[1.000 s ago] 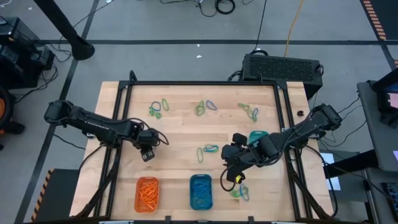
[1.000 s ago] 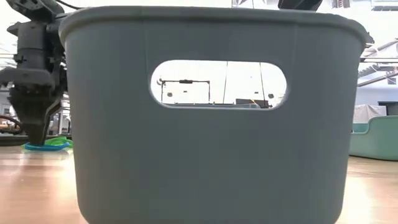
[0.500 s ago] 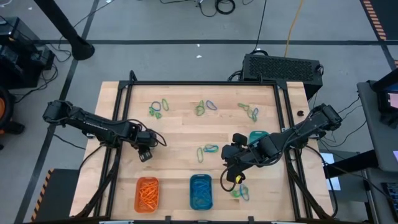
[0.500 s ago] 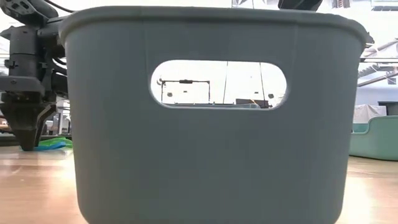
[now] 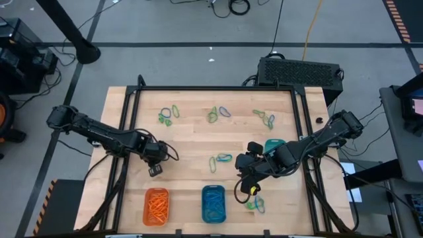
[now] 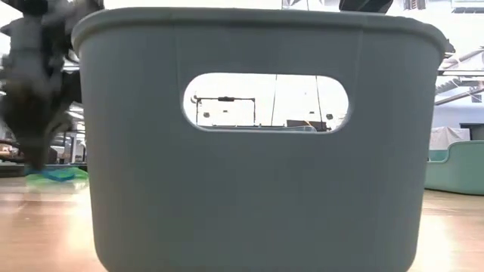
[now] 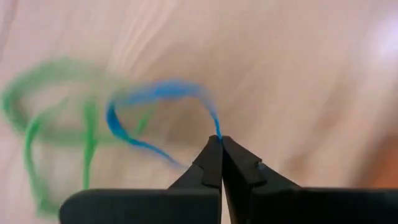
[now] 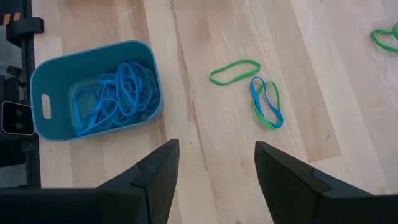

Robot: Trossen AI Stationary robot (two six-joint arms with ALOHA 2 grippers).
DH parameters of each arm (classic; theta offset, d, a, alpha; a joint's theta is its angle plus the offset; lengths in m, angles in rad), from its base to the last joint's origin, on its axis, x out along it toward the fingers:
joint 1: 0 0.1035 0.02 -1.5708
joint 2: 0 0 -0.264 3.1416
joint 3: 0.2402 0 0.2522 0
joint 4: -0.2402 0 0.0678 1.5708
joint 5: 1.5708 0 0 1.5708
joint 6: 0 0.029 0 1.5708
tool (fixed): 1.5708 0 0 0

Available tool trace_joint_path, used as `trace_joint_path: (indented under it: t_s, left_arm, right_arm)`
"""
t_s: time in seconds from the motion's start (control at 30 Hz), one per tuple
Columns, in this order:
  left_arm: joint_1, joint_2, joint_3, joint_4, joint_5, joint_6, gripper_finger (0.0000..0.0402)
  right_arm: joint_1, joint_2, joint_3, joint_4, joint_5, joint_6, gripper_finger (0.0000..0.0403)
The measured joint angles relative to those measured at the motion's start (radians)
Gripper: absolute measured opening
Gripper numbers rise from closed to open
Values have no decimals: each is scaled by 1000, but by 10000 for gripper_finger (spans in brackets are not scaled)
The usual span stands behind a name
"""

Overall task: Sort rubber bands into baskets
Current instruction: Put the blue rubber band into the blue bin

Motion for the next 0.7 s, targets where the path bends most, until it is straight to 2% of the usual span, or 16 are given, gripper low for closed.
trace_joint_path:
  t_s: [0.17,0.3,0.43,0.53,0.7]
  left_arm:
    - [-5,-49,67,97,62,37,3]
    - [-3,-73,110,185,71,16,2]
    - [-10,-77,135,376,100,-15,2]
    - [-33,-53,143,513,99,-38,1]
    - [-87,45,178,644,86,-63,1]
  right_arm:
    - [0,0,0,0,0,-6,201]
    - [0,0,0,0,0,-16,201]
    - [0,0,0,1,0,-20,201]
    - [0,0,0,1,0,-19,201]
    - [0,0,0,2,0,-17,201]
